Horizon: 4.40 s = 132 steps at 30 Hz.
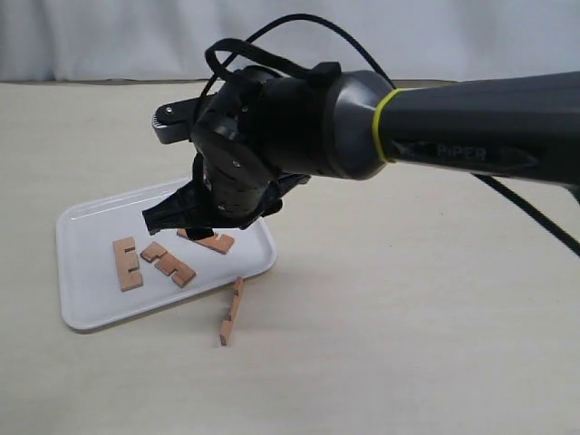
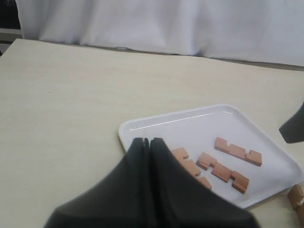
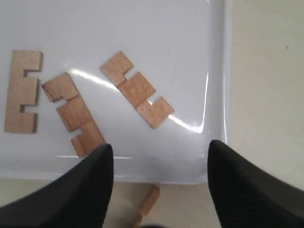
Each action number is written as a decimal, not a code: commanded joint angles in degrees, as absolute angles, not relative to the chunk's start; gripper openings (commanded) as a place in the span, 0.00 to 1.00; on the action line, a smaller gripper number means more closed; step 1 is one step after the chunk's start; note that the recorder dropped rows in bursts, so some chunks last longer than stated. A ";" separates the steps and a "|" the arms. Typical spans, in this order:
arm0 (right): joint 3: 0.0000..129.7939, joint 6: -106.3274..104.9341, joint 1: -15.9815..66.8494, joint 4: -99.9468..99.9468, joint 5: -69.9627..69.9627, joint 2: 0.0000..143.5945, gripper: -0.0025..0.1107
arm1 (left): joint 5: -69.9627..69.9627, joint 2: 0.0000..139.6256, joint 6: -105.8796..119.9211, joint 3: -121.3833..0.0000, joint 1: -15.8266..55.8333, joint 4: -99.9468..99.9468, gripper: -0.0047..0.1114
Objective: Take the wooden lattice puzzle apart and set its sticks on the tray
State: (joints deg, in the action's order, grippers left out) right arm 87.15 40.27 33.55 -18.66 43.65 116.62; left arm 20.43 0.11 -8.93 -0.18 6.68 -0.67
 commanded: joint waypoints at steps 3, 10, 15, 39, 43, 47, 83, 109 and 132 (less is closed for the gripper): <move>87.03 41.83 35.94 -16.81 50.79 116.13 0.52 | 19.80 0.00 -9.08 0.00 6.66 -0.88 0.04; 83.22 50.62 37.52 -17.37 48.15 116.13 0.52 | 19.80 0.00 -9.08 0.00 6.66 -0.88 0.04; 77.99 54.21 37.52 -17.37 40.83 116.13 0.52 | 19.80 0.00 -9.08 0.00 6.66 -0.88 0.04; 83.24 50.92 37.52 -24.22 40.91 115.38 0.06 | 19.80 0.00 -9.08 0.00 6.66 -0.88 0.04; 88.89 46.41 37.52 -25.36 41.91 113.50 0.06 | 19.80 0.00 -9.08 0.00 6.66 -0.88 0.04; 92.80 45.21 37.52 -27.05 40.27 114.28 0.06 | 19.80 0.00 -9.08 0.00 6.66 -0.88 0.04; 93.24 41.79 33.25 -40.81 33.71 119.97 0.50 | 19.80 0.00 -9.08 0.00 6.66 -0.88 0.04; 88.87 4.58 28.80 -0.42 65.69 109.68 0.06 | 19.80 0.00 -9.08 0.00 6.66 -0.88 0.04; 56.18 22.64 -7.29 -23.93 54.35 63.05 0.06 | 19.80 0.00 -9.08 0.00 6.66 -0.88 0.04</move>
State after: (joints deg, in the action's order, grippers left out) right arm 57.20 20.69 -7.05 -20.88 54.96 65.80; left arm 20.43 0.11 -8.93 -0.18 6.68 -0.67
